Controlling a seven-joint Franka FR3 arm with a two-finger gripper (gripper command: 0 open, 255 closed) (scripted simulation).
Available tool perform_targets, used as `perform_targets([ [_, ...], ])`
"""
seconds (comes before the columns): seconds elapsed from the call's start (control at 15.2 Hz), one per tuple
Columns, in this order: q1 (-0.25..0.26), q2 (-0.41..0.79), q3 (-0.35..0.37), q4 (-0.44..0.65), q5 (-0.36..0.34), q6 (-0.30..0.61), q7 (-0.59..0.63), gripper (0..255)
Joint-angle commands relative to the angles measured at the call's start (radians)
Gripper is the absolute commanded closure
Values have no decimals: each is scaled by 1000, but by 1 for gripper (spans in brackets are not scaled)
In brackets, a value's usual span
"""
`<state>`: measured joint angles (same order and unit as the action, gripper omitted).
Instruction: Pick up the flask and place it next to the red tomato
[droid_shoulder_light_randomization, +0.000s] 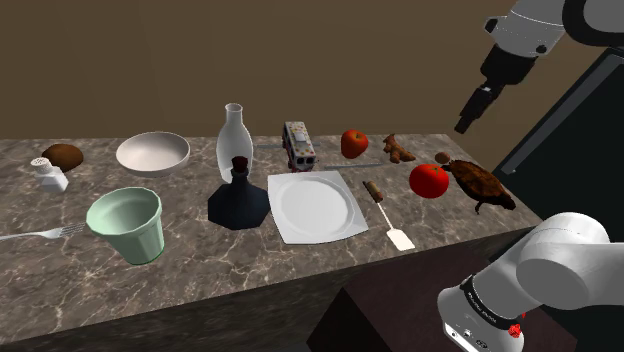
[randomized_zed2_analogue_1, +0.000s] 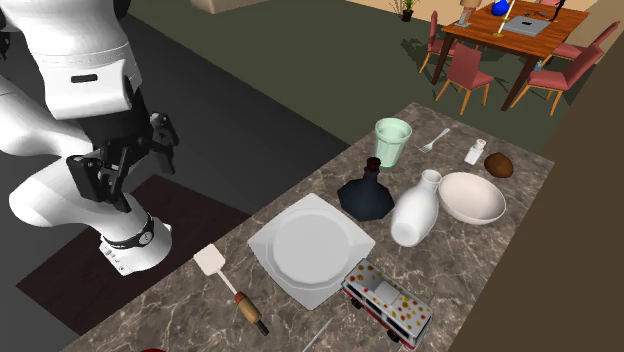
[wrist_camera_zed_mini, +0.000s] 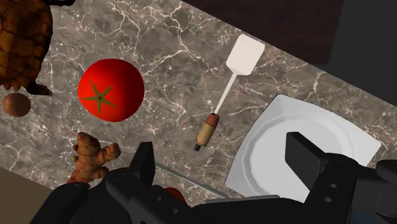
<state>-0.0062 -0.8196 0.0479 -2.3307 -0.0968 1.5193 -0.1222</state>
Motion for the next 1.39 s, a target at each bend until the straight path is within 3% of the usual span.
perform_targets([
  [0.0, 0, 0, 0, 0, 0, 0, 0, 0],
  [0.73, 43, 259, 182, 60, 119, 183, 228, 0],
  [1.32, 58, 545, 320, 219, 126, 304, 416, 0],
])
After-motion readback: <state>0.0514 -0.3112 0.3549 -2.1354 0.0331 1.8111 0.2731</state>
